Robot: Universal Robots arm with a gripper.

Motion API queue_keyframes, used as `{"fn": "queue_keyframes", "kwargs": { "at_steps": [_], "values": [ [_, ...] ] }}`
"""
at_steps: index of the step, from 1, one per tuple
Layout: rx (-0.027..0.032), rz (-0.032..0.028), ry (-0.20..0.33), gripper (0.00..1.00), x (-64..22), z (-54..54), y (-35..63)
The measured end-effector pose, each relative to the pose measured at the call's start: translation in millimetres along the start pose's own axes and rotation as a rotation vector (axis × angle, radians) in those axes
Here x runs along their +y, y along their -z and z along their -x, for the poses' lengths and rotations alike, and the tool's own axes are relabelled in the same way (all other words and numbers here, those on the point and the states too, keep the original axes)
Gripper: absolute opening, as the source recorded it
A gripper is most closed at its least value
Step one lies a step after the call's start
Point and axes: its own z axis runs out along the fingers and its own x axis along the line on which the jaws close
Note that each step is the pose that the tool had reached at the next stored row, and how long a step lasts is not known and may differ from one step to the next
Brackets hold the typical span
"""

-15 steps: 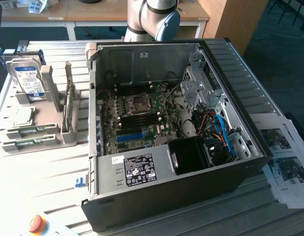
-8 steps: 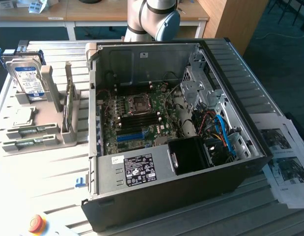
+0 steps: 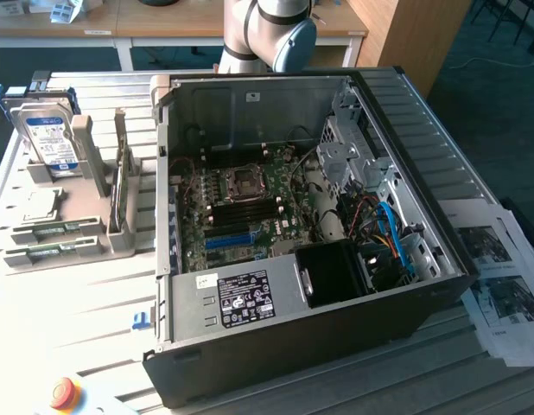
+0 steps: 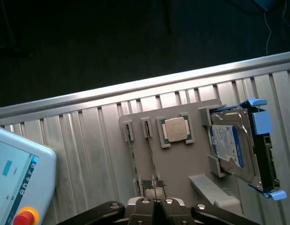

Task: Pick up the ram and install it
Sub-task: 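Pick up the ram and move it above insertion slot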

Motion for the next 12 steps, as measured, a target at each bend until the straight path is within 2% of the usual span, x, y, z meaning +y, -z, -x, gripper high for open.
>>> {"fn": "queue_keyframes", "kwargs": {
  "at_steps": [6,12],
  "values": [
    [0.0045,0.0003,0.104,0.10,0.0,0.0,-0.8],
    [0.0052,0.0001,0.120,0.10,-0.2,0.1,-0.9]
  ]
}}
